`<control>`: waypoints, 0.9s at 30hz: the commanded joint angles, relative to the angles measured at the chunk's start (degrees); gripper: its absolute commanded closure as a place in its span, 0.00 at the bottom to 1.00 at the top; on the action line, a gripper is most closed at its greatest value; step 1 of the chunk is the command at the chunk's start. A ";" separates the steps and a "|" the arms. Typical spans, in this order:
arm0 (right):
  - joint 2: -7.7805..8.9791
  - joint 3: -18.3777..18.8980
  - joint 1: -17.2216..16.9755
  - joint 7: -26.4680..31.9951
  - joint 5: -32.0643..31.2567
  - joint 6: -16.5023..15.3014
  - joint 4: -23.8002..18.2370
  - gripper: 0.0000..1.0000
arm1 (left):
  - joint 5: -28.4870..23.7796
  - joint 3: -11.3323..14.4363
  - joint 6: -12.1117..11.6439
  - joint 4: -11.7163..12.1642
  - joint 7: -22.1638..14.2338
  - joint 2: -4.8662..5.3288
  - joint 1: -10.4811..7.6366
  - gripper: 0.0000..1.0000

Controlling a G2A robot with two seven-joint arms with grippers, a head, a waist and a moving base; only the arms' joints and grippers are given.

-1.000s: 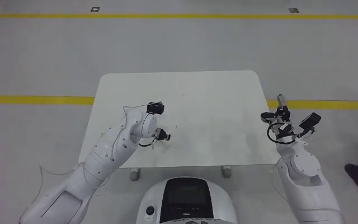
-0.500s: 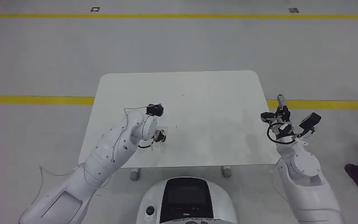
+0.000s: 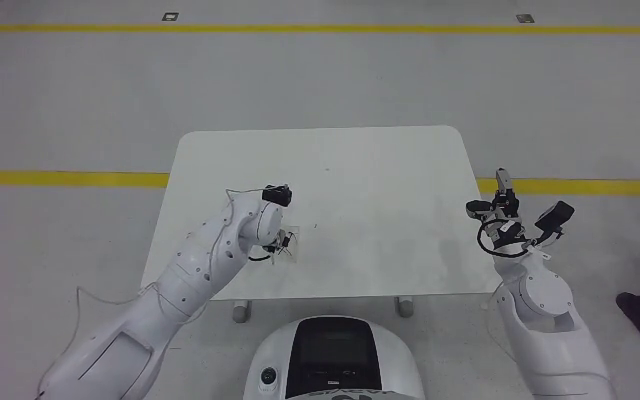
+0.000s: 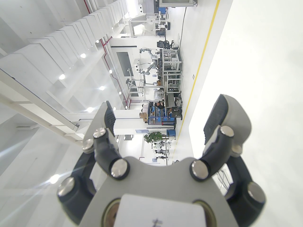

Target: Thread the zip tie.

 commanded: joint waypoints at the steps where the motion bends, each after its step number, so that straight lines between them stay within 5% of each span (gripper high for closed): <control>1: 0.00 0.00 0.00 0.00 0.00 0.00 0.00 0.00 | -0.69 0.62 -0.29 1.54 0.54 -0.36 -0.54 0.94; 17: 0.00 0.00 0.00 0.00 0.00 0.00 0.00 0.00 | -4.55 3.23 -2.58 7.32 2.63 -2.03 -3.29 0.75; 27: 0.00 0.00 0.00 0.00 0.00 0.00 0.00 0.00 | -5.87 5.19 -3.49 10.43 3.44 -3.01 -4.43 0.78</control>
